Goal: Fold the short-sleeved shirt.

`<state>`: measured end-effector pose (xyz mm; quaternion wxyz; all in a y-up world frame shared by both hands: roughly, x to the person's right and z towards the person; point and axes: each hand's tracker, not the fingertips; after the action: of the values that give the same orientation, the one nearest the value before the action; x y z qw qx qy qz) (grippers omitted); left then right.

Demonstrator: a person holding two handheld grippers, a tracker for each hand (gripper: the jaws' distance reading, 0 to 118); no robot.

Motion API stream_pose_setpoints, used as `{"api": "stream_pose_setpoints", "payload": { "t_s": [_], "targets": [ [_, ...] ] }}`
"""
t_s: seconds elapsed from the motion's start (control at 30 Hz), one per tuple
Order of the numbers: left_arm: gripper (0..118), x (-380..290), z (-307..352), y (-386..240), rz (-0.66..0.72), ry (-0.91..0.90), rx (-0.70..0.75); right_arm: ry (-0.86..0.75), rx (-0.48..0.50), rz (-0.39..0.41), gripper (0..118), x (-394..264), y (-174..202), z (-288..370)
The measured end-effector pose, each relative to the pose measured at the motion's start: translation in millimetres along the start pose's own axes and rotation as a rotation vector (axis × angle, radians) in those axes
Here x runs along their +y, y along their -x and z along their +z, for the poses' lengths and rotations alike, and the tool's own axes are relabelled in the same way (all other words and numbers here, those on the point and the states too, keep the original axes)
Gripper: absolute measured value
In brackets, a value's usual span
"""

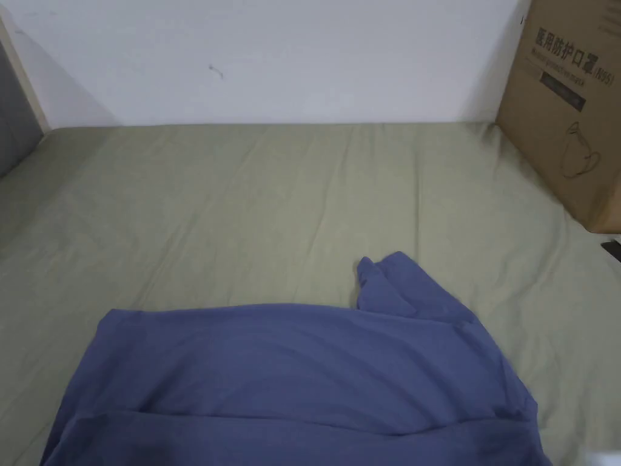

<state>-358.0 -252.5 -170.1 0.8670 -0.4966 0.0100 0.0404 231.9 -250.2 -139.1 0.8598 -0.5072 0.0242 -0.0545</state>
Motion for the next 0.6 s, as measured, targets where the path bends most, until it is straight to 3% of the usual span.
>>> {"api": "stream_pose_setpoints", "payload": {
  "t_s": [0.03,0.07,0.1,0.13,0.17,0.2,0.23,0.3,0.33,0.37,0.4,0.43,0.47,0.5,0.6],
  "targets": [
    [11,-1,-4,3,0.018,0.005,-0.013,0.014,-0.009,-0.004,47,0,1,-6],
    [11,-1,-4,4,0.033,-0.009,-0.025,0.046,-0.049,-0.007,47,1,2,-9],
    [16,0,-4,7,0.052,-0.010,-0.031,0.060,-0.068,-0.011,55,2,2,-10],
    [36,2,-2,8,0.062,-0.006,-0.013,0.043,-0.051,-0.009,81,3,1,-7],
    [62,4,2,8,0.068,-0.016,-0.002,0.013,-0.043,-0.005,96,6,1,2],
    [84,7,7,8,0.074,-0.034,0.004,-0.030,-0.035,-0.001,102,9,1,10],
    [97,11,15,9,0.078,-0.065,-0.008,-0.053,-0.026,0.000,100,13,0,18],
    [98,22,33,8,0.091,-0.138,-0.048,-0.075,-0.050,-0.002,100,23,-2,31],
    [97,28,38,5,0.097,-0.153,-0.066,-0.083,-0.049,-0.004,96,28,-3,36],
    [93,35,44,2,0.097,-0.167,-0.102,-0.100,-0.039,-0.007,84,34,-3,41],
    [82,40,47,-1,0.088,-0.180,-0.125,-0.121,-0.028,-0.010,59,39,-3,44],
    [52,47,49,-6,0.067,-0.198,-0.132,-0.149,-0.026,-0.023,21,46,-1,46],
    [24,53,46,-14,0.043,-0.209,-0.118,-0.160,-0.028,-0.042,3,53,0,43],
    [6,58,43,-19,0.027,-0.223,-0.107,-0.168,-0.020,-0.050,2,58,0,41],
    [0,77,23,-27,0.024,-0.217,-0.111,-0.187,0.023,-0.066,0,83,-1,27]
  ]
}}
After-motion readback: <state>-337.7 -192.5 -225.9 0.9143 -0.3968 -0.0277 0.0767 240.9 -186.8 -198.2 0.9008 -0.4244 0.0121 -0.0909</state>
